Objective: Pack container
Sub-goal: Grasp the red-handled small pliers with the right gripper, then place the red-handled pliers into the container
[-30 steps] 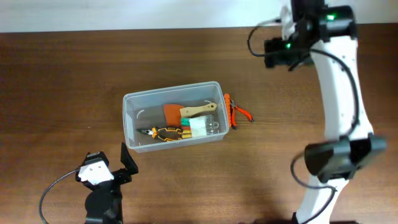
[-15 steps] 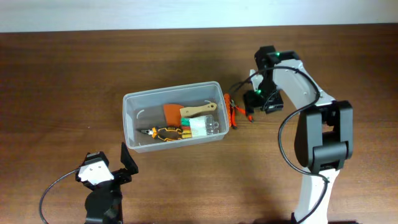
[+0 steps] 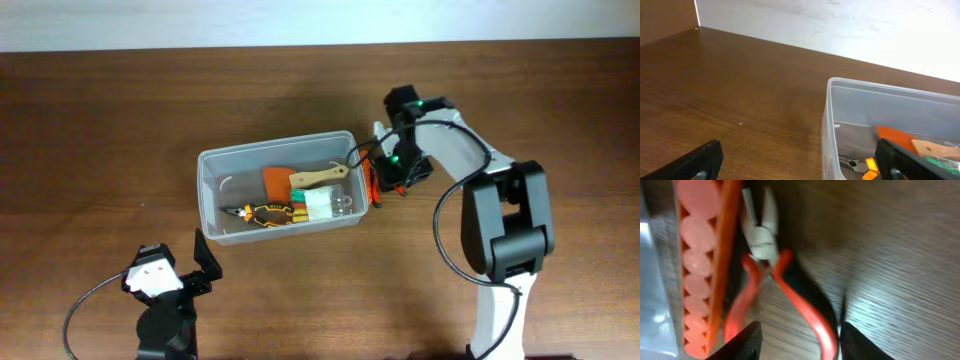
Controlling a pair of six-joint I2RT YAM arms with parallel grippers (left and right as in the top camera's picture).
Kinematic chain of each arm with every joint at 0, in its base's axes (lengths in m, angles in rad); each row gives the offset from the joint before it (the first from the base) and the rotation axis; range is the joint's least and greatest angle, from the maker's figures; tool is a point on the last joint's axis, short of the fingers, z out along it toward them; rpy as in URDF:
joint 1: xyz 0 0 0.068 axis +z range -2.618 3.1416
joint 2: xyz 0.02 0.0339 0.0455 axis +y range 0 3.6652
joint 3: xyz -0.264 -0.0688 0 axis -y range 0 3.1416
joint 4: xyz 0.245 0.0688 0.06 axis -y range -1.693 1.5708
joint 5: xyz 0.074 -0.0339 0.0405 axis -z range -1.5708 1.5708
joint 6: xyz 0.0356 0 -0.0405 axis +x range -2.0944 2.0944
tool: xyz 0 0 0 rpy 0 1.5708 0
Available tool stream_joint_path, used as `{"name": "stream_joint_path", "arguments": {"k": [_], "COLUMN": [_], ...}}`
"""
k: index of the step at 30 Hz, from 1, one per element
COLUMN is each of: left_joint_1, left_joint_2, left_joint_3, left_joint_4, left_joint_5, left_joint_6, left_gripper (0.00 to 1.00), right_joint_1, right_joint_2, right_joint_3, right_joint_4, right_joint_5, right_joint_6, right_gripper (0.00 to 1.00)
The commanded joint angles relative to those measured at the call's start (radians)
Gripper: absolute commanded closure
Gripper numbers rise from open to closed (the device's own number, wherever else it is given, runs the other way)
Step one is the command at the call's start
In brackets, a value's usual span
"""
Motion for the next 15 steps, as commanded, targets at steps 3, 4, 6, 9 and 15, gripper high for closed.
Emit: {"name": "stream_joint_path", "arguments": {"k": [3, 4, 6, 9, 15], "left_joint_1": [-0.004, -0.004, -0.004, -0.004, -0.004], "left_joint_2": [-0.004, -0.004, -0.004, -0.004, -0.004], "left_joint_3": [-0.004, -0.004, -0.004, -0.004, -0.004], "left_joint_4": [-0.001, -0.001, -0.001, -0.001, -0.001], "left_joint_5": [-0.003, -0.004, -0.003, -0.003, -0.003], "left_joint_6": [0.009, 0.009, 0.009, 0.009, 0.009], "left_gripper": [0.01, 0.01, 0.01, 0.01, 0.01], "right_joint_1": [0.012, 0.009, 0.0, -0.02, -0.074], "right_joint_2": [-0.027, -0.027, -0.028, -0.031, -0.099], "right_joint_3": [-0.058, -0.058, -0.057, -0.04, 0.116], "right_joint_4": [0.03, 0.027, 0.021, -0.015, -0.219], "right_joint_5": [-0.006, -0.005, 0.004, 0.082, 0.296], "right_joint_6": [0.02, 0.026, 0.045, 0.092, 0.184], "right_gripper": [0.73, 0.81, 0.85, 0.93, 0.94]}}
